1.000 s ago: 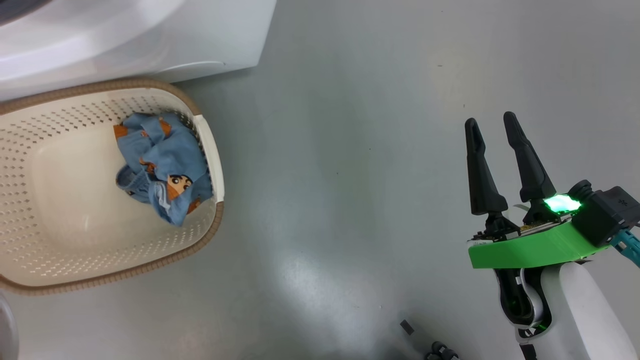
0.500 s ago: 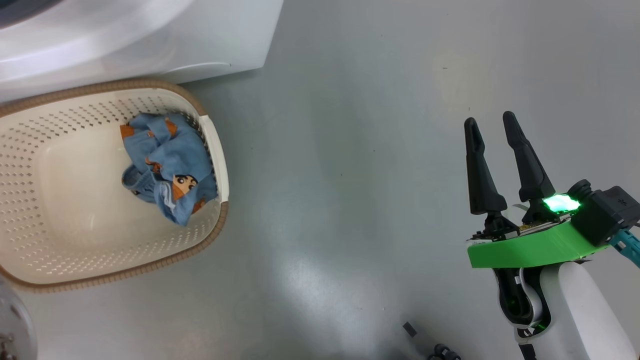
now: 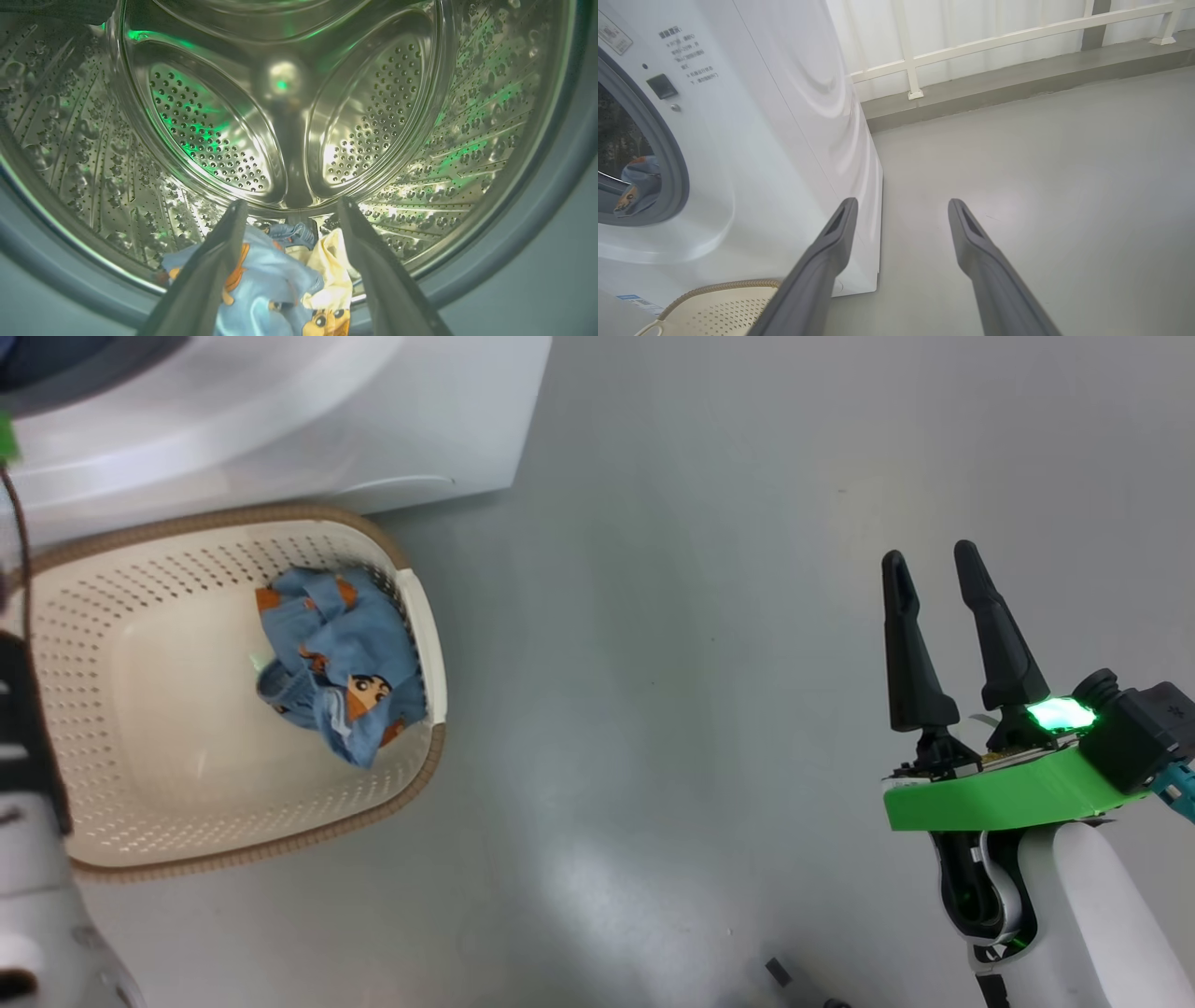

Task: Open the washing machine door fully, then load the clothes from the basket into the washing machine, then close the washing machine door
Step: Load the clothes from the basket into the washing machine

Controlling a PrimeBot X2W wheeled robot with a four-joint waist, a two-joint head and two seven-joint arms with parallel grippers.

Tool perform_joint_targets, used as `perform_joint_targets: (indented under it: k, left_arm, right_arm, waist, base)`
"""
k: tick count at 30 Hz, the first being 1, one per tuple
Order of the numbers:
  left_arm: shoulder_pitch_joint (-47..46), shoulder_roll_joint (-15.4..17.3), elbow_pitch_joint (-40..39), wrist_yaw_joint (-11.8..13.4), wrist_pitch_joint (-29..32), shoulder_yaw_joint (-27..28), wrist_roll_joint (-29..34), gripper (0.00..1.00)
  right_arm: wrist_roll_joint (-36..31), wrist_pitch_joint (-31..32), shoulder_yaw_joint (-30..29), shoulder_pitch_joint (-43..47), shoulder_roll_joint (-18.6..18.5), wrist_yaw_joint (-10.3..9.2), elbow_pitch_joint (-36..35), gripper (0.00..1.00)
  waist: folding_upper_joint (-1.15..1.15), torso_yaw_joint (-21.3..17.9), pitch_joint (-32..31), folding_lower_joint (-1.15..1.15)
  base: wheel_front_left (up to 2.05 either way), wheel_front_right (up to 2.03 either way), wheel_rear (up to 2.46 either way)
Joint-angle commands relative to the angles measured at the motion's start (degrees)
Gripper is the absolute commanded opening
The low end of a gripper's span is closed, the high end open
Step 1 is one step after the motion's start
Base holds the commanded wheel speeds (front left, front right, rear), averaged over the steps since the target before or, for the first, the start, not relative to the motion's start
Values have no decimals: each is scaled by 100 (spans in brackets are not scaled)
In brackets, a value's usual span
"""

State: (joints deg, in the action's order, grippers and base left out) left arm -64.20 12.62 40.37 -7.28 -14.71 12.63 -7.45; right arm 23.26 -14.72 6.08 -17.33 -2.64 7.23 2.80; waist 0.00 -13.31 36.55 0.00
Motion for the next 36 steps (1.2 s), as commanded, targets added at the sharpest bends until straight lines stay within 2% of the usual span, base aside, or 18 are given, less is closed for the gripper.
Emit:
perform_joint_targets:
  k: [1,19,29,36]
  left_arm:
    - [253,203,-235,-10,-29,51,58,100]
    - [2669,-446,-1145,-20,-29,205,-19,100]
    - [4074,-628,-1477,-20,-29,-55,-67,100]
    - [4802,-705,-1770,-20,-29,-262,-156,100]
  right_arm:
    - [-34,-28,82,81,-28,25,-119,100]
    - [-82,-28,5,526,-346,25,55,100]
    - [-74,-28,-56,1079,-609,25,215,100]
    - [-74,-28,-169,1458,-665,25,230,100]
  waist:
    - [0,64,-103,0]
    - [0,476,-1398,0]
    - [0,765,-2326,0]
    - [0,938,-2730,0]
  base:
    - [0,0,0]
    - [0,0,0]
    - [0,0,0]
    - [0,0,0]
